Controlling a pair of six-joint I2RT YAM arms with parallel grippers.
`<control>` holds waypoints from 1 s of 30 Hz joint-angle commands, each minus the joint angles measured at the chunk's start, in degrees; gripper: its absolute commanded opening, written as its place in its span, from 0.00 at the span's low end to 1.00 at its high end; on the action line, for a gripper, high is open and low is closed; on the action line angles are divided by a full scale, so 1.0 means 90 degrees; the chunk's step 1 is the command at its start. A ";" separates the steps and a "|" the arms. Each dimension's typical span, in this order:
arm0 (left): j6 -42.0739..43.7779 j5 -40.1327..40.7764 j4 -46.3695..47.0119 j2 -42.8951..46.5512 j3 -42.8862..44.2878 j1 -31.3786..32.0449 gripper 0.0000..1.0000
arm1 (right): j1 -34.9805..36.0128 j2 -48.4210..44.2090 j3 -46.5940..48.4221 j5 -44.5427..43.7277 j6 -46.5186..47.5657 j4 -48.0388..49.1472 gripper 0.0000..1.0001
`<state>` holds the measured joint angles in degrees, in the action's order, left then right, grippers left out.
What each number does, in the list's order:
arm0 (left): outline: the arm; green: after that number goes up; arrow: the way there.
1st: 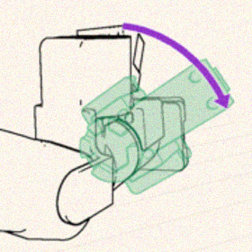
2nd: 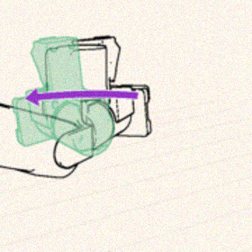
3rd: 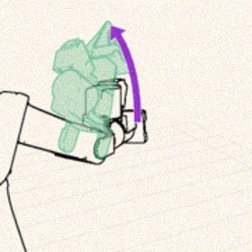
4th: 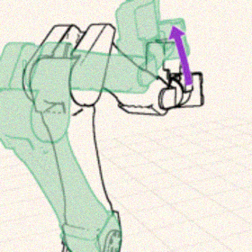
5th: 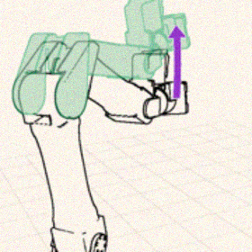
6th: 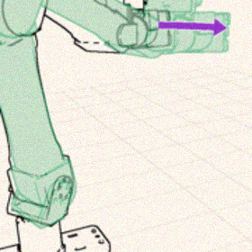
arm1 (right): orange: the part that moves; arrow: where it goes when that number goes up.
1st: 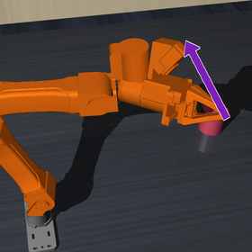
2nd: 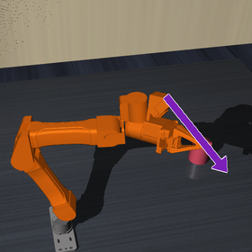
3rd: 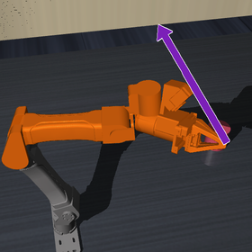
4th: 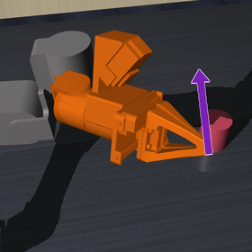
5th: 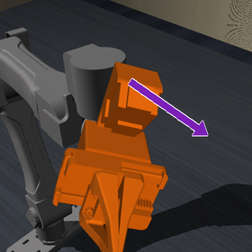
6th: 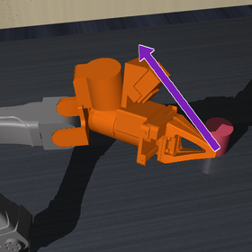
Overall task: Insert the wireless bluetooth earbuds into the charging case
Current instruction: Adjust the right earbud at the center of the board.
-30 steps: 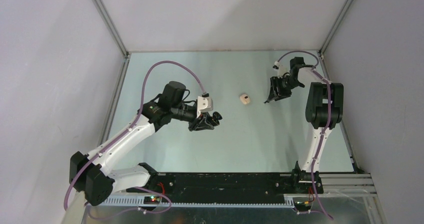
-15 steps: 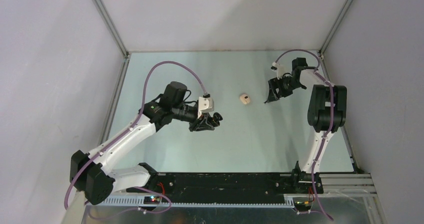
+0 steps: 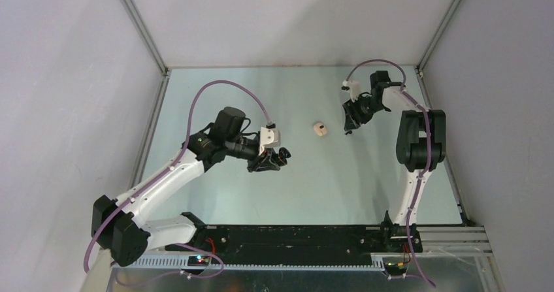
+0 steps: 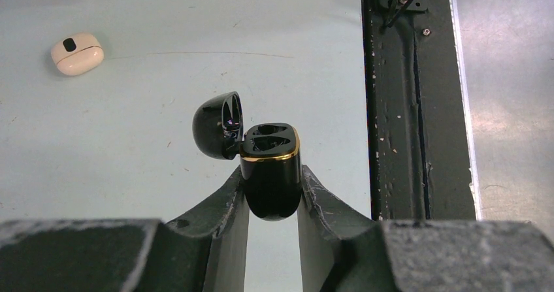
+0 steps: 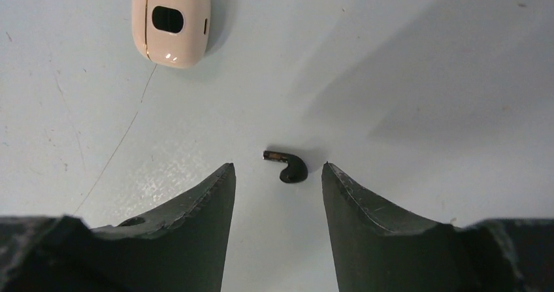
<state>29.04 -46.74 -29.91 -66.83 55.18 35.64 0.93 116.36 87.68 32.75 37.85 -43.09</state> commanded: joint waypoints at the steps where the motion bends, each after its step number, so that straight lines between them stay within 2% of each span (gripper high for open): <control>1: 0.0172 -0.0036 0.0043 0.0027 0.0062 0.0053 0.00 | 0.0129 0.0354 0.0418 -0.0293 0.0334 -0.0264 0.56; 11: 0.0186 -0.0027 0.0032 0.0032 0.0066 0.0062 0.00 | 0.0143 0.0886 0.1097 -0.0237 0.0367 -0.1062 0.60; 22: 0.0194 -0.0021 0.0023 0.0036 0.0069 0.0080 0.00 | 0.0161 0.0970 0.1023 0.0205 0.0653 -0.1785 0.58; 30: 0.0201 -0.0013 0.0013 0.0060 0.0071 0.0076 0.00 | 0.0138 0.0803 0.0693 0.0259 0.0716 -0.1774 0.55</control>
<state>29.58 -46.65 -30.17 -66.83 55.18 35.90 2.24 124.29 95.22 33.78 43.11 -58.15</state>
